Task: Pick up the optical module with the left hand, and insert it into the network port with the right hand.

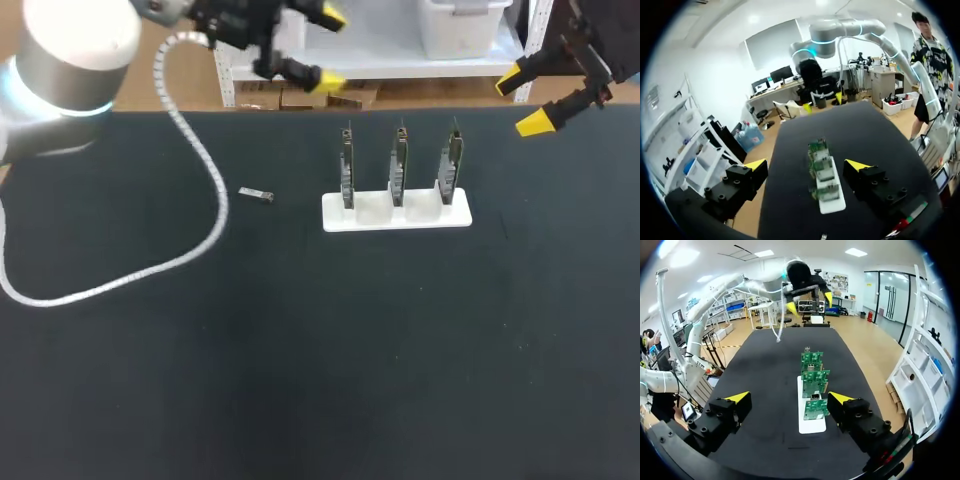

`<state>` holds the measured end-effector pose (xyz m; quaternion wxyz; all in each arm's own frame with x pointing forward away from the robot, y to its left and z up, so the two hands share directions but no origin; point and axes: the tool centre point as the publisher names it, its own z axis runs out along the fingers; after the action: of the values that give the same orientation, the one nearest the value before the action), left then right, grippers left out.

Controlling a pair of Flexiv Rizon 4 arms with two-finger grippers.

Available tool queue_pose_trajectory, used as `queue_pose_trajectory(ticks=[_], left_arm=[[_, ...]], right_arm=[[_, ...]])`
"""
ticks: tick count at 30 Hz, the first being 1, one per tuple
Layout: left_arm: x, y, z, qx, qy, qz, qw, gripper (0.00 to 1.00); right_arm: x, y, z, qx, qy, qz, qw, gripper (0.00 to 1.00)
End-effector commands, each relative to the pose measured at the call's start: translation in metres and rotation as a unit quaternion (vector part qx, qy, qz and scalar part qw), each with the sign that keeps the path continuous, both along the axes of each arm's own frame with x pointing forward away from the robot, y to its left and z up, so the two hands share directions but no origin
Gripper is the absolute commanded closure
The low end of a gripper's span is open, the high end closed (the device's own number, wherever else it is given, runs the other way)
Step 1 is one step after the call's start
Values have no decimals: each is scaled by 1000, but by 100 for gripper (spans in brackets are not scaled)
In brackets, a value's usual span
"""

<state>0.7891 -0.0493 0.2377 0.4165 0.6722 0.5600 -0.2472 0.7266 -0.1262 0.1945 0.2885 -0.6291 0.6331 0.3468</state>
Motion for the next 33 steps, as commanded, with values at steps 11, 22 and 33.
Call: queue_pose_trajectory(ticks=[11, 22, 33], left_arm=[[-29, 85, -52, 211, 96, -29, 972, 0], [-34, 85, -63, 184, 101, -43, 977, 0], [-30, 77, -63, 227, 66, -54, 970, 0]], right_arm=[[-1, 0, 0, 0, -1, 0, 1000, 0], [-1, 0, 0, 0, -1, 0, 1000, 0], [-1, 0, 0, 0, -1, 0, 1000, 0]])
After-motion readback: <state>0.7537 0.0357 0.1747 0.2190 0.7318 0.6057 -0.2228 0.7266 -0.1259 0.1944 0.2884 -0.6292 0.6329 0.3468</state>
